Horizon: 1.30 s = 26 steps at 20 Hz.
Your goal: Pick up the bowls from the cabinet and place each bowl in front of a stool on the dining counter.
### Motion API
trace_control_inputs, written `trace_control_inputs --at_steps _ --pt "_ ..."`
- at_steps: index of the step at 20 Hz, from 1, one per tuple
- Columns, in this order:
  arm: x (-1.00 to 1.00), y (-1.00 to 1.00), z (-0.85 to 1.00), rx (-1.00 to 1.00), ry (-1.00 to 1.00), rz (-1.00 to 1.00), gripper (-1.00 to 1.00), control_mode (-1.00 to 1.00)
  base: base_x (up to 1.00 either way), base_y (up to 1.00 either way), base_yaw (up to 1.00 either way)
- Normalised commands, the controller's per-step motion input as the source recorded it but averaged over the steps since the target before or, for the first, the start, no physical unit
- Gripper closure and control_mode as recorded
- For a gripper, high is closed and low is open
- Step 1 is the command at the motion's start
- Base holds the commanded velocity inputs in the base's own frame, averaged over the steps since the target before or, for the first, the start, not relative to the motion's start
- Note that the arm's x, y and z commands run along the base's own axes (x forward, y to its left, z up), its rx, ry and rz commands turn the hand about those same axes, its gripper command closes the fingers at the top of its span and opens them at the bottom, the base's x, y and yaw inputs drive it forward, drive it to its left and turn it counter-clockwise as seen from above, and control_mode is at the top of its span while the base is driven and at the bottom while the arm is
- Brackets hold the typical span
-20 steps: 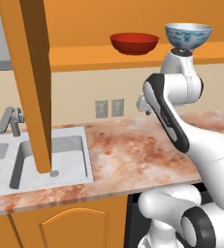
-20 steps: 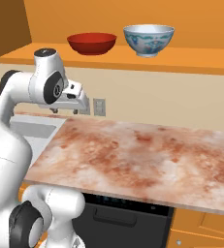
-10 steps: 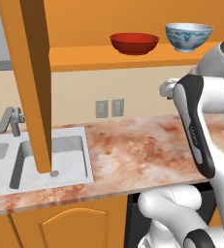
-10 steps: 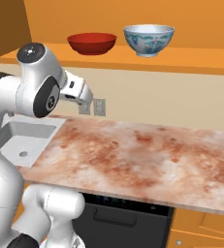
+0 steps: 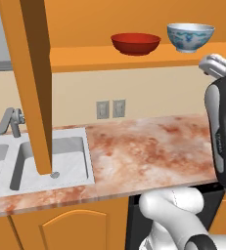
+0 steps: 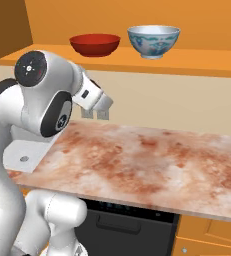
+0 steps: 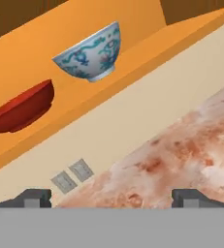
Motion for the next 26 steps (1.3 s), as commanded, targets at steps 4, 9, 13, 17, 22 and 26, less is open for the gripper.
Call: trace_control_inputs --at_steps 4,9,13,17,22,26 --pt "-0.20 -0.64 0.56 0.36 -0.25 -0.32 -1.00 -1.00 0.00 0.00 0.00" --pt "0.09 -0.50 0.53 0.32 -0.11 -0.25 -1.00 -1.00 0.00 0.00 0.00" --pt "0.49 -0.21 0.37 0.26 -0.06 -0.06 -1.00 -1.00 0.00 0.00 0.00" --pt "0.47 -0.20 0.24 0.29 0.00 0.12 -1.00 -1.00 0.00 0.00 0.00" --pt "0.44 -0.15 0.09 0.23 0.00 0.21 -1.00 -1.00 0.00 0.00 0.00" --pt "0.36 -0.03 0.04 0.08 0.01 0.12 -1.00 -1.00 0.00 0.00 0.00"
